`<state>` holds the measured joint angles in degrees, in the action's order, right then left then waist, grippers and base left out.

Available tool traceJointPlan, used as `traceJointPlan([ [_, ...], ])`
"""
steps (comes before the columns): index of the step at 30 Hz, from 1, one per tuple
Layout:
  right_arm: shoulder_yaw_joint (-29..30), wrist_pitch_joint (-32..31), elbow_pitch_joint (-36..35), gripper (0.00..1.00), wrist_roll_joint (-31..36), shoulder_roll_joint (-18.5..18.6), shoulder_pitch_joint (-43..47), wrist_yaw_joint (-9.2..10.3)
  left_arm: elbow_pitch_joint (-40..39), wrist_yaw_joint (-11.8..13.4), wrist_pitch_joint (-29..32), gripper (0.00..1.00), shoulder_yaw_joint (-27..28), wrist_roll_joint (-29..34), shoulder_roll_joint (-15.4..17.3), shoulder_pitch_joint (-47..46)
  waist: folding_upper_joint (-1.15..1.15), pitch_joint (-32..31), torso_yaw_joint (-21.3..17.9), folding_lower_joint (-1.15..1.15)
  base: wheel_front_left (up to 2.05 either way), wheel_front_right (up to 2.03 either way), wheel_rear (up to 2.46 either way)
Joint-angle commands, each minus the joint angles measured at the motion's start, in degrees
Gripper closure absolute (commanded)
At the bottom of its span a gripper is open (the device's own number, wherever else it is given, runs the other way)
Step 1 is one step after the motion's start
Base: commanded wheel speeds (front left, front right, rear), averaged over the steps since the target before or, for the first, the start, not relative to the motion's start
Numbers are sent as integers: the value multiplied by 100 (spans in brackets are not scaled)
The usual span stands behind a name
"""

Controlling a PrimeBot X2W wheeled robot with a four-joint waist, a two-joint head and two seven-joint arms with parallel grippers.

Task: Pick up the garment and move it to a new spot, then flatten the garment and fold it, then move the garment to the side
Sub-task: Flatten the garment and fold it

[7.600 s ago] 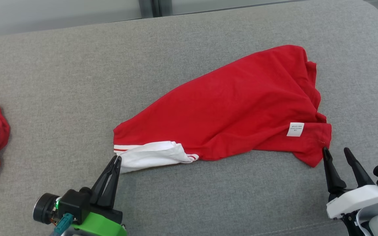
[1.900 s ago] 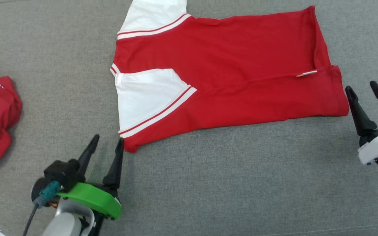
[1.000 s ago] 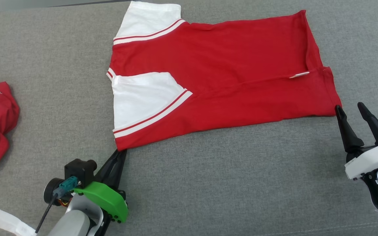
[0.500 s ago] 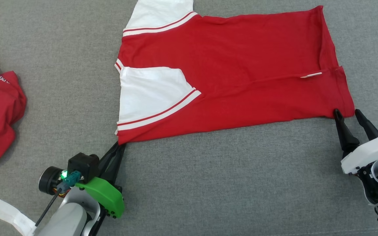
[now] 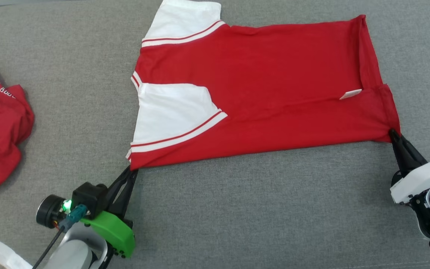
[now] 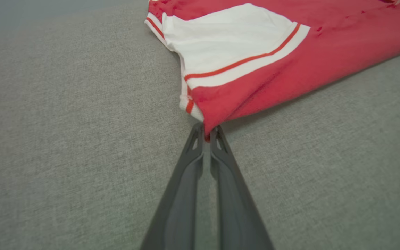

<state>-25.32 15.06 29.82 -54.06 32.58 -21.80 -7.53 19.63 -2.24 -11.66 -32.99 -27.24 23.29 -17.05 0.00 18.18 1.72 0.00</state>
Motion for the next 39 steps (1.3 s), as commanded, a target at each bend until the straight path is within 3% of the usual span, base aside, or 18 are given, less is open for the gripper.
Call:
traceJointPlan([
  [1, 4, 16, -125, 100, -122, 73, 249, 8, -160, 85, 25, 100, 14, -27, 132, 270, 0, -134, -22, 0, 0, 0, 0],
  [12, 373, 16, -875, 100, 79, 435, 1757, 9, -1222, 475, 239, 100, -138, -232, 308, 1532, 0, -474, -4, 0, 0, 0, 0],
  [19, 700, 16, -1206, 100, 302, 399, 2393, 9, -1788, 789, 520, 100, -208, -349, 443, 2211, 0, -551, -59, 0, 0, 0, 0],
  [25, 694, 16, -1167, 100, 382, 379, 2509, 9, -1902, 738, 792, 100, -225, -510, 584, 2346, 0, -615, -50, 0, 0, 0, 0],
  [26, 693, 16, -1143, 56, 382, 365, 2505, 9, -1832, 713, 815, 58, -226, -548, 595, 2295, 0, -625, -46, 0, 0, 0, 0],
  [27, 687, 16, -1124, 22, 380, 354, 2502, 9, -1767, 670, 859, 37, -236, -576, 598, 2251, 0, -633, -42, 0, 0, 0, 0],
  [28, 724, 17, -1115, 0, 384, 341, 2493, 9, -1681, 632, 866, 0, -240, -598, 599, 2193, 0, -644, -41, 0, 0, 0, 0],
  [31, 912, 16, -1187, 0, 475, 329, 2534, 8, -1426, 475, 932, 0, -249, -760, 528, 2105, 0, -680, -41, 0, 0, 0, 0],
  [35, 1217, 16, -1484, 0, 769, 266, 2668, 8, -1291, 301, 1022, 0, -188, -950, 670, 2111, 0, -713, -48, 0, 0, 0, 0],
  [39, 1482, 17, -1943, 0, 1166, 73, 2683, 7, -1694, 467, 782, 0, 197, -1014, 851, 1939, 0, -712, -54, 0, 0, 0, 0],
])
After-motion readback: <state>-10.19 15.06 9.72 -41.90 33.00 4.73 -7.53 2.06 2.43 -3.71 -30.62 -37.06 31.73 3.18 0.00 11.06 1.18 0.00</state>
